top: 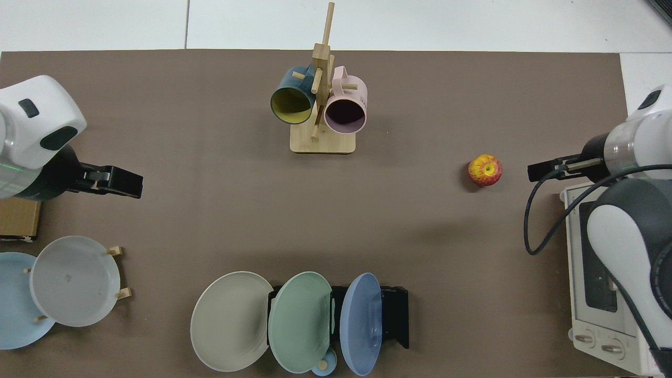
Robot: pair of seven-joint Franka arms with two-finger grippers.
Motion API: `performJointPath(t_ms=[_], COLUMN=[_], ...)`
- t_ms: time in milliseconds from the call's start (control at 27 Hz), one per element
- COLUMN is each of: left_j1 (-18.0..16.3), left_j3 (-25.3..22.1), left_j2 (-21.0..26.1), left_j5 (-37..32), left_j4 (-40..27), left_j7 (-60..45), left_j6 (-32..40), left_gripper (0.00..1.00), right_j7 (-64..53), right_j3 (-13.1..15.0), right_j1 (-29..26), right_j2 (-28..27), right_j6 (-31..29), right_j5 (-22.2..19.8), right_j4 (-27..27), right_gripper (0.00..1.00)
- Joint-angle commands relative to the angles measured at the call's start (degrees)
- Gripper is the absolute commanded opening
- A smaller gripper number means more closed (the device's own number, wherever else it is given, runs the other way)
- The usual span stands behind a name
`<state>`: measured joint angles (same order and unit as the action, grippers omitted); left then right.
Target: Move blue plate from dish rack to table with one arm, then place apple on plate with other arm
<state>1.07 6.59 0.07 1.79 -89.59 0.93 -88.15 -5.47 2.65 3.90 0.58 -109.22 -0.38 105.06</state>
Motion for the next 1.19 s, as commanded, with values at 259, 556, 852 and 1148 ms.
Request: performJointPath(t_ms=[259,556,852,1148], left_j1=[-0.54,-0.63,-1.25,-1.42], left_j3=[0.01,-0.08,-0.52,-0.52], left_j2=[-0.59,-1.47,-1.91,-2.26], left_j5=[-1.0,-0.91,-0.83,-0.83], left_j4=[0.2,0.56,0.29,0.03], left_j7=[0.47,-0.05,-0.32,-0.05], left_j6=[1.05,1.14,1.14,1.14], left_gripper=[1.0,1.0,1.0,1.0], right_j7=[-0.86,-0.86,-1.12,-2.09], right_j3=[-0.28,-0.19,-0.19,-0.19], right_j1=[-0.64,-0.64,-1.17,-1.17], right_j2=[0.56,0.47,0.47,0.47], right_j6=[0.23,-0.12,-0.12,-0.12], right_j5=[-0.77,-0.77,-0.77,-0.77], right_j4=[0.06,0.06,0.06,0.06], right_gripper=[1.0,1.0,1.0,1.0])
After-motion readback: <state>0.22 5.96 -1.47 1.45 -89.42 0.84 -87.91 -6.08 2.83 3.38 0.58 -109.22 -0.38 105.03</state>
